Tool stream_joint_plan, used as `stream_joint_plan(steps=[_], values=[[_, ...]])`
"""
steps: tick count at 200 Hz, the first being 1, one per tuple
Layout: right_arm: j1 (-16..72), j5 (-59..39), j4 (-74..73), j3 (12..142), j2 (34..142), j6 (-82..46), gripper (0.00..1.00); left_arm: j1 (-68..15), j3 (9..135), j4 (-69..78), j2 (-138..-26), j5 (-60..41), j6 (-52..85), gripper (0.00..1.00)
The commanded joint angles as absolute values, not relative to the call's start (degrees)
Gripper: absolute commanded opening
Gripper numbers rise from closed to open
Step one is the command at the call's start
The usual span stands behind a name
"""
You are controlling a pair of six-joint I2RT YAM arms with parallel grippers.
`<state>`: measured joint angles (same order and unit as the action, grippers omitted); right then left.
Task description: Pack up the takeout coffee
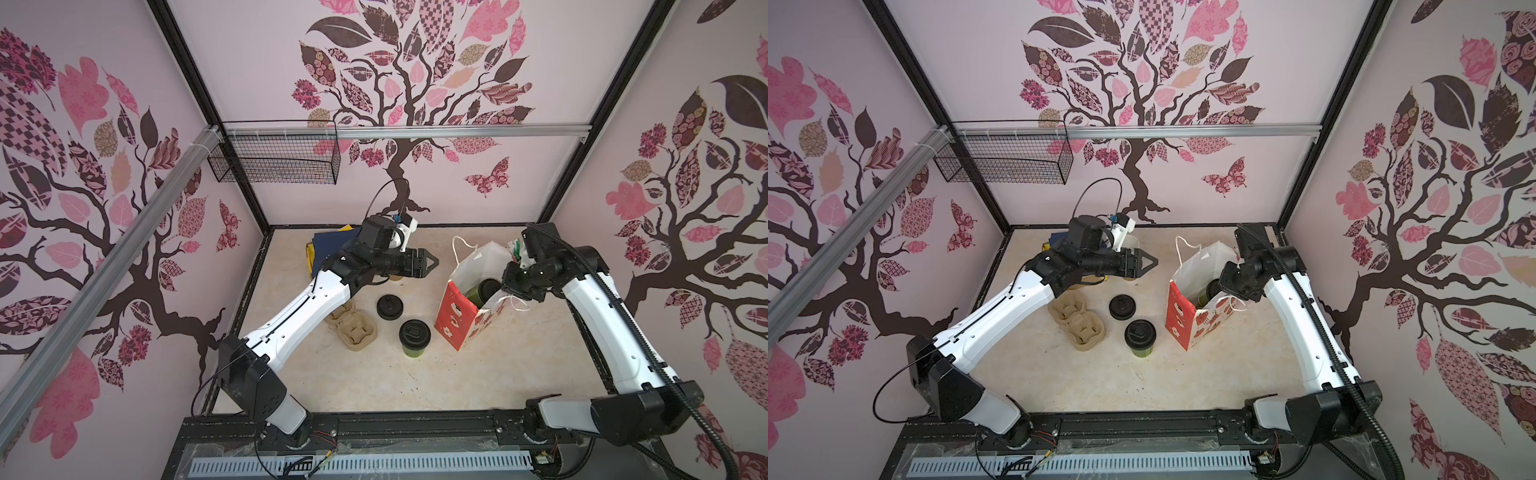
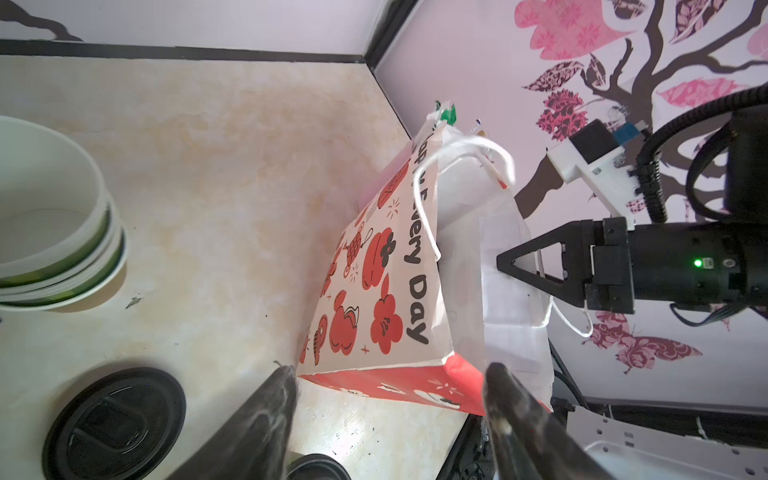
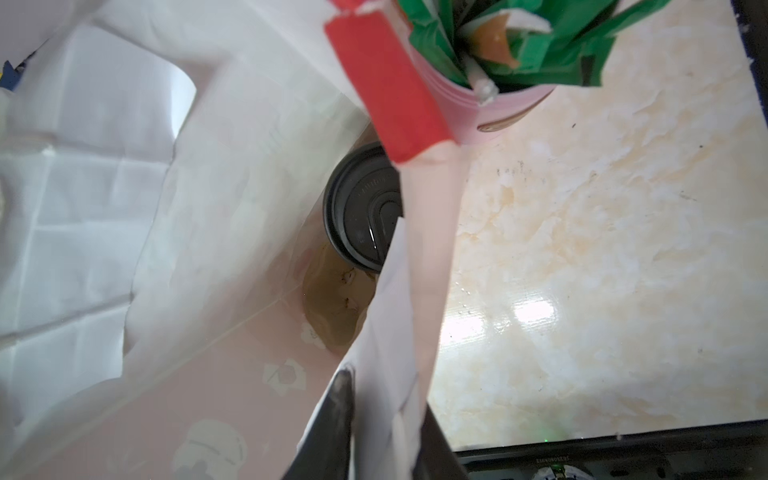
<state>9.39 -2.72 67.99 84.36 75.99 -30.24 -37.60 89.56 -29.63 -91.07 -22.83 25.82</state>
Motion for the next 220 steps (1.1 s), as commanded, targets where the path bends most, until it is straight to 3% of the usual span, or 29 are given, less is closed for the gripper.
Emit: stream_joint_plan(steps=[1,69,110,135,155,169,220], values=[[9.2,-0.9,69.7,85.1,73.8,-32.4,0.25,-39.2,94.5,-28.3,-93.9,-24.5,24.4,0.75],[9.2,-5.0,67.0,84.4,73.6,-33.9,0.12,-40.5,103.2,-25.3,-104.2,-25.7,25.4,0.76],[9.2,-3.6,68.3,86.9,75.1,-32.1,0.12,-41.3,106.3,-26.0,-107.5,-27.6,25.0,0.76],[9.3,-3.9,67.9,87.3,75.4,-31.7,0.19,-42.1,107.4,-27.2,-108.7,-26.1,24.0,0.73],[9.2,-4.1,67.7,87.6,75.5,-31.4,0.27,-42.1,108.7,-27.4,-109.8,-24.5,24.9,0.62],[9.2,-4.1,68.0,88.4,75.7,-31.0,0.28,-42.0,109.1,-26.3,-110.0,-24.4,25.4,0.51],[9.2,-4.1,67.8,89.3,76.8,-29.2,0.14,-42.1,107.5,-26.7,-108.3,-24.3,25.9,0.17]])
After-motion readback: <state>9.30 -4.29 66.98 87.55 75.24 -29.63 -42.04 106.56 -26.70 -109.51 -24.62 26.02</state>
